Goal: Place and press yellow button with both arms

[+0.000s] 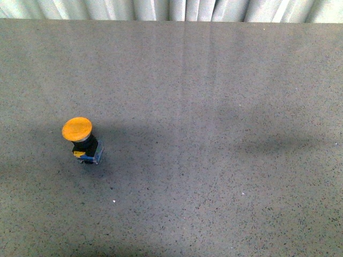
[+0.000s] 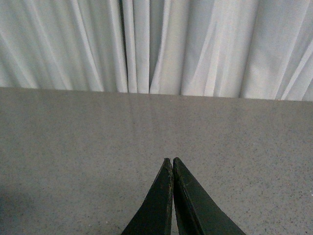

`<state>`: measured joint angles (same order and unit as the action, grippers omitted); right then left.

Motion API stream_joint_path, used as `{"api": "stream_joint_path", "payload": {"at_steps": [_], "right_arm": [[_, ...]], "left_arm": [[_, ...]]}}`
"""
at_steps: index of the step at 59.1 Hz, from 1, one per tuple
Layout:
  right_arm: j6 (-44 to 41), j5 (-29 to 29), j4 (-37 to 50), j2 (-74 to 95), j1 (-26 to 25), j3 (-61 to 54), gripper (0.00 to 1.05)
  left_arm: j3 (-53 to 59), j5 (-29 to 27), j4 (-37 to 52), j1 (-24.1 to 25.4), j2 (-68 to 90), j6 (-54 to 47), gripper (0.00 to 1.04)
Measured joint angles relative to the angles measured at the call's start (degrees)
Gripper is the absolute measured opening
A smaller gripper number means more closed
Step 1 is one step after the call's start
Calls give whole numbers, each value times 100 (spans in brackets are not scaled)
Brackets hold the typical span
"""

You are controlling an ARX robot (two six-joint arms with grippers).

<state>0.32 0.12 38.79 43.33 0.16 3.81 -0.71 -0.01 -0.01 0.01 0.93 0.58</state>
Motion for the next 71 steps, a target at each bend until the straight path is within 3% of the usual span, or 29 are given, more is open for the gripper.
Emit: {"api": "stream_joint_path", "payload": {"at_steps": [7,37,71], "right_arm": [[0,-13,142,-186,0,-251,1],[0,-7,-1482,-1932,-2,-278,1],[0,-7,-2662,-3126,-2,-278,1]], "left_arm": [[0,2,0,0,0,0,1],[0,2,0,0,0,0,1],[0,0,0,0,0,0,1]]}}
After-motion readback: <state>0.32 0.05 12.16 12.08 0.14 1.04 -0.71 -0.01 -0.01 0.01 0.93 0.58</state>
